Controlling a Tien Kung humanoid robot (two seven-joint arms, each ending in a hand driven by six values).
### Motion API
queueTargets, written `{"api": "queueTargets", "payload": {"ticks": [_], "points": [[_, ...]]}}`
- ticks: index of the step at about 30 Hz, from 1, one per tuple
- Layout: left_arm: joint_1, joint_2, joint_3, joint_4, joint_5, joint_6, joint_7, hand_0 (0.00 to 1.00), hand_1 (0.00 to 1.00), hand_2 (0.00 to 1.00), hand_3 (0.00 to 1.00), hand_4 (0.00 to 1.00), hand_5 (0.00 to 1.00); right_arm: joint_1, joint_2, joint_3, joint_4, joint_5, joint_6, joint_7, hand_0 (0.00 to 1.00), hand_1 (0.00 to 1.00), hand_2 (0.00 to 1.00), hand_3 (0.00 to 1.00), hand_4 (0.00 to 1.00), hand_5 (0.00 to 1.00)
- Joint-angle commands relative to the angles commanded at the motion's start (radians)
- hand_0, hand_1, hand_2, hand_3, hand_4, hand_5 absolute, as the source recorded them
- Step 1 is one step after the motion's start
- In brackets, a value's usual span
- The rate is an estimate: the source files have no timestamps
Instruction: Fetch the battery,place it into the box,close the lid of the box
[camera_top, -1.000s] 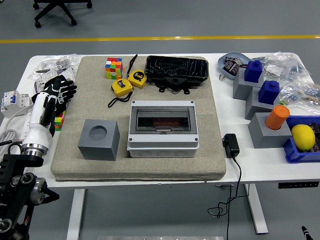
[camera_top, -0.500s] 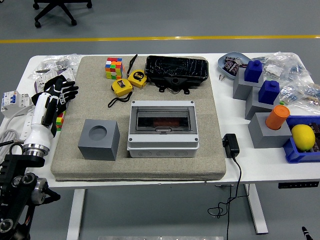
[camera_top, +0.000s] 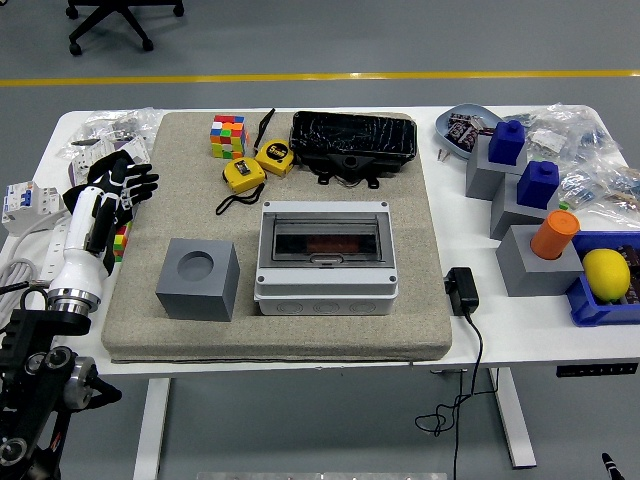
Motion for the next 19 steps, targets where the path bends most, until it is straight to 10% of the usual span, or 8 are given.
{"api": "queueTargets", "payload": {"ticks": [7, 19], "points": [[0.001, 0.004, 0.005, 0.000, 0.008, -0.015, -0.001, 0.697, 0.688, 0.665, 0.662, 0.998, 0.832, 0.001, -0.002, -0.004, 0.000, 0.009, -0.001, 0.004, 0.850, 0.764, 0.759, 0.781, 0.998, 0.998], [-0.004, 0.004, 0.007, -0.002, -0.004, -0.004, -0.009, 0.697, 0.688, 0.663, 0.661, 0.998, 0.856, 0.007, -0.001, -0.007, 0.000, 0.020, -0.003, 0.006, 0.850, 0.764, 0.758, 0.781, 0.998, 0.998]]}}
